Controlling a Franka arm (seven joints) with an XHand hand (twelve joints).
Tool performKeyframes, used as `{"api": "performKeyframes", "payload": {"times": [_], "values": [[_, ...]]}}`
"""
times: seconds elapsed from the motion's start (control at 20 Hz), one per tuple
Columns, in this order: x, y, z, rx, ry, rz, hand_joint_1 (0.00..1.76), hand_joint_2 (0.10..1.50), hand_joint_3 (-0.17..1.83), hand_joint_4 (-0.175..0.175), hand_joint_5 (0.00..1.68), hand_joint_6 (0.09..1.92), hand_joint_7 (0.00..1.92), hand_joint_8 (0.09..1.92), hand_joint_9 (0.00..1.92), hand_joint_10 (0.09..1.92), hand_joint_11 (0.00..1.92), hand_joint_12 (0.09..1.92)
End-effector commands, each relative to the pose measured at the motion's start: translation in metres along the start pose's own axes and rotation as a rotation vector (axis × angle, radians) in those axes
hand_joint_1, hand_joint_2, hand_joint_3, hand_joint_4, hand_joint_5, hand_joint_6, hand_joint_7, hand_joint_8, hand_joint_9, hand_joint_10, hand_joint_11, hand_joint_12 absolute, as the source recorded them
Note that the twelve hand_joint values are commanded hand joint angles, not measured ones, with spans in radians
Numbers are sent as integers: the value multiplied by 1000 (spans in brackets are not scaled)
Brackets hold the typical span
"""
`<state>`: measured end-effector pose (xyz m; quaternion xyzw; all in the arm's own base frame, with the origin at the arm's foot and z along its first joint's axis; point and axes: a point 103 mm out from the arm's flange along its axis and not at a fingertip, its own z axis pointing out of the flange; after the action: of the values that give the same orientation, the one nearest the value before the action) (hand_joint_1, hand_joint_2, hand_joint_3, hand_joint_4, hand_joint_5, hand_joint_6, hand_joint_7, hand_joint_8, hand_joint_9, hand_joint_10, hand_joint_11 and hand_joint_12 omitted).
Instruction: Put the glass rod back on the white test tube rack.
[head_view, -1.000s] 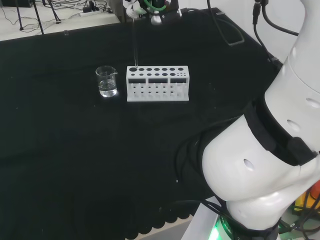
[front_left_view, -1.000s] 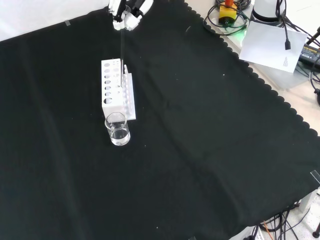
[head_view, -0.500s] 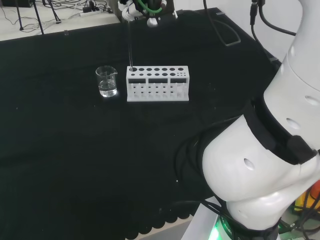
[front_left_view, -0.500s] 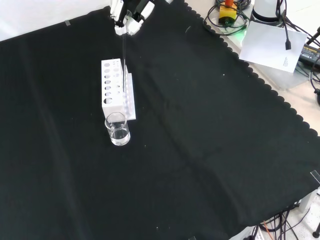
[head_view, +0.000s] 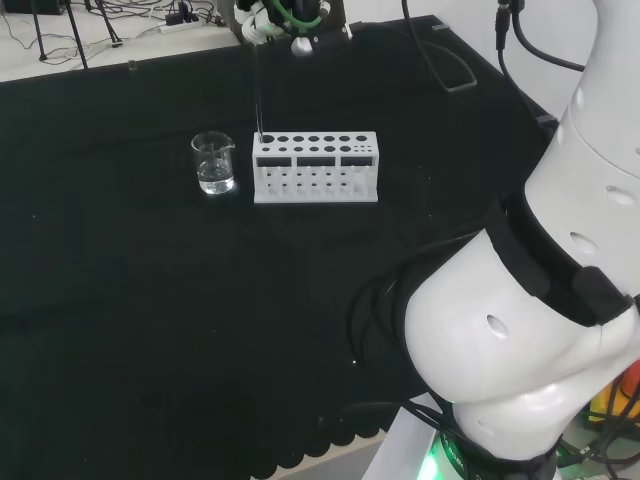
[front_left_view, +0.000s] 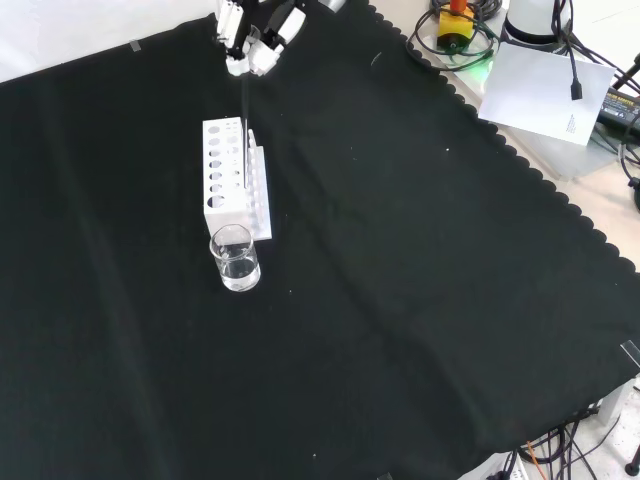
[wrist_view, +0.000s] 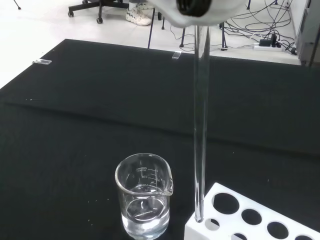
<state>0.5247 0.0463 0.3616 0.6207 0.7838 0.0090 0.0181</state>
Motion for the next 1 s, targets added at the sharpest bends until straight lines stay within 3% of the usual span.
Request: {"api": "performKeyframes", "payload": {"times": [0.05,0.7,1.0], "values": [[-9,12,13,8,13,5,1302,1057,2,-175,1126,463,1129,1082,1611,885,1591,868],[-18,22,31,29,26,9,1302,1057,2,-175,1127,461,1129,1082,1610,884,1591,866],[-27,18,35,5,43,24,1302,1057,2,-175,1127,460,1129,1082,1610,884,1590,866]]}}
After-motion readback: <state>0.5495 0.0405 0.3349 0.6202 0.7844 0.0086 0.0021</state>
